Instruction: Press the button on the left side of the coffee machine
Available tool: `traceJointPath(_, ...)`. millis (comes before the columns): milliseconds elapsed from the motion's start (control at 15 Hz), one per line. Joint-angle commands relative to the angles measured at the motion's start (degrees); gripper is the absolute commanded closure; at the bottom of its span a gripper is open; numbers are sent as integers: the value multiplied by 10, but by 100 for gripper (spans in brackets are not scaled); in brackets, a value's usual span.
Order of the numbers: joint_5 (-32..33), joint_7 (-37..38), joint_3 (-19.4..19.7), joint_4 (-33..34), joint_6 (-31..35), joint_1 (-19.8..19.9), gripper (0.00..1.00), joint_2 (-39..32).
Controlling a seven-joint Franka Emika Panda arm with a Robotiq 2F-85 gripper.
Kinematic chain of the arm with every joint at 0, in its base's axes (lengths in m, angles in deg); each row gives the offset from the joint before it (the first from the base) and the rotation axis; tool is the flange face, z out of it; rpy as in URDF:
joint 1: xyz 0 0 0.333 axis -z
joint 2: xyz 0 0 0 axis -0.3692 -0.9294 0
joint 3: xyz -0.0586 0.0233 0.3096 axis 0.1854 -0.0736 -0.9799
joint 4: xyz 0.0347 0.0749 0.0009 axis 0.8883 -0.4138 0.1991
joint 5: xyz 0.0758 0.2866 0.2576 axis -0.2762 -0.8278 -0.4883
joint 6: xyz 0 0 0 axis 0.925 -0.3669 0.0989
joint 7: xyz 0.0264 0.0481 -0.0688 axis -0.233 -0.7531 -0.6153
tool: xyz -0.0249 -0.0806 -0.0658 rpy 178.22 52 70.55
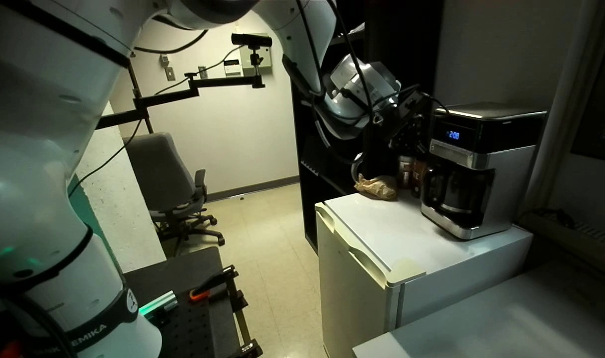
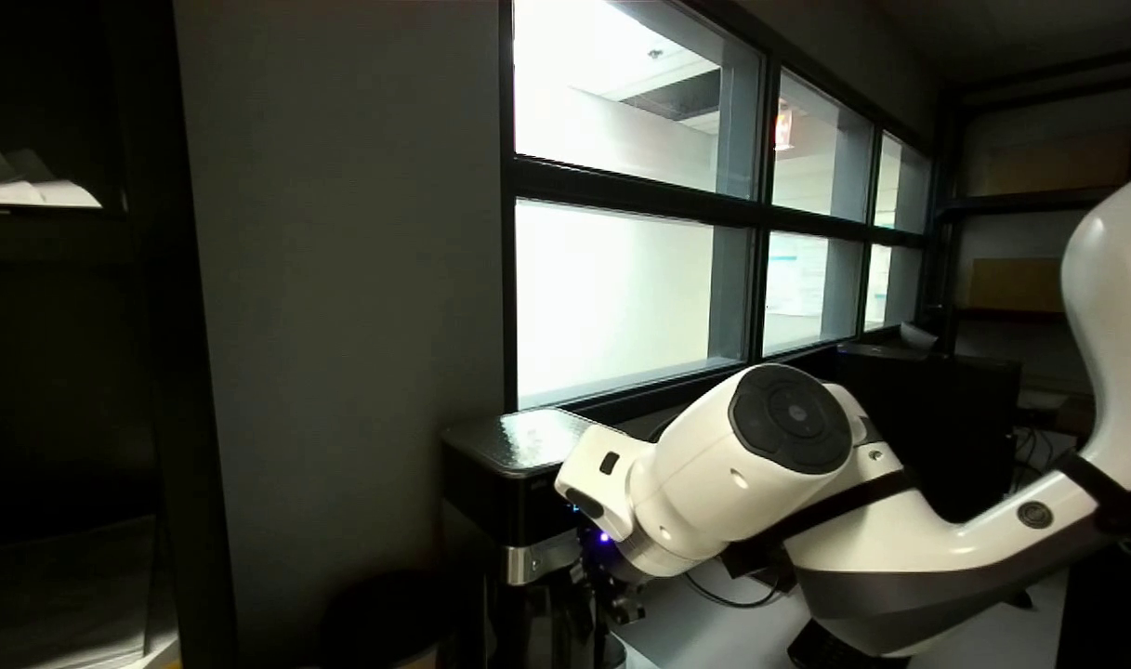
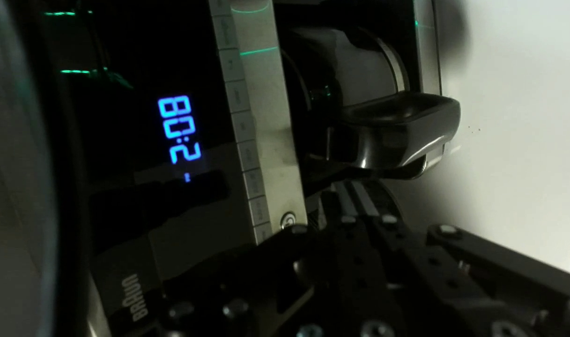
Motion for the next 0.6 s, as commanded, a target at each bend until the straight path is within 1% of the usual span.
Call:
traceJointPath(0,13,-6,3,47,13,-4,100,-32)
traceJointPath(200,12,-8,1,66,13,-3,100,-46)
traceJointPath(267,-1,-15,14,72,18,-13,100,-49)
traceJointPath(533,-6,-23,14,94,20,-16,100,-64)
